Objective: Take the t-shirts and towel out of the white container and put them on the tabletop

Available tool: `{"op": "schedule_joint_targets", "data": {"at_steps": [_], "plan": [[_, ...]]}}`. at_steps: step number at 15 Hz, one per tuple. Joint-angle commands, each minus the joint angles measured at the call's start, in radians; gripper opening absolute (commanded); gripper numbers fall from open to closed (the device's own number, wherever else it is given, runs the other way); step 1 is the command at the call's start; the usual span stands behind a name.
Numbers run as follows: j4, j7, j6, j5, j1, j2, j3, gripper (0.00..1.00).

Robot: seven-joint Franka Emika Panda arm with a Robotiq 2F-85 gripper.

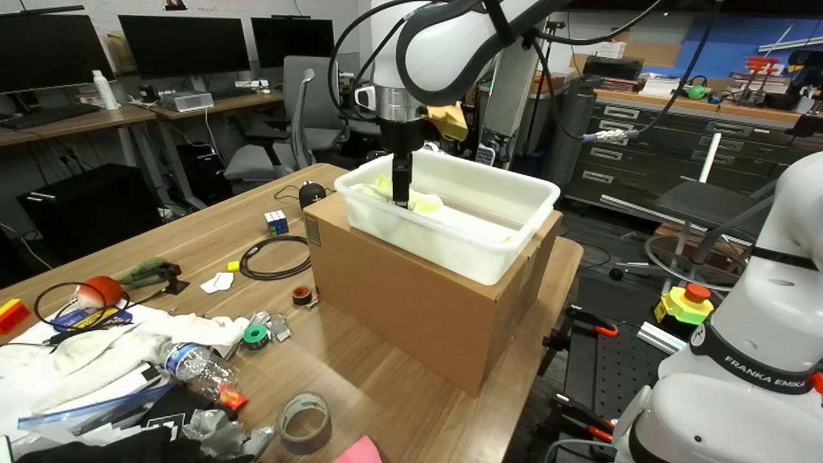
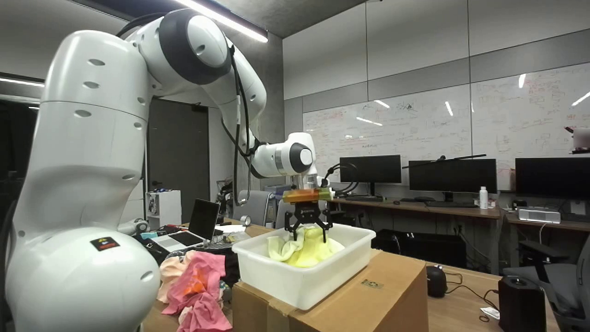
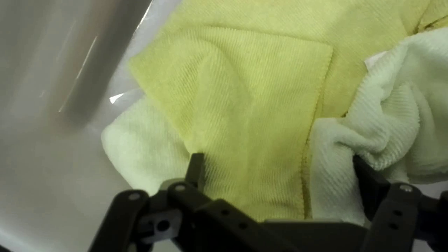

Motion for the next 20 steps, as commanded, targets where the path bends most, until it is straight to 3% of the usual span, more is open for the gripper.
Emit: {"op": "schedule_joint_targets", "data": {"at_steps": [1, 9, 20], "plan": [[0.001, -0.043, 0.055, 0.009, -0.013, 0.028, -0.008, 1.0], [-0.004, -0.054, 0.083, 0.004, -0.025, 0.074, -0.007, 1.0], [0.039, 0.109, 0.056, -0.076, -0.012, 0.146, -0.032, 1.0]]}}
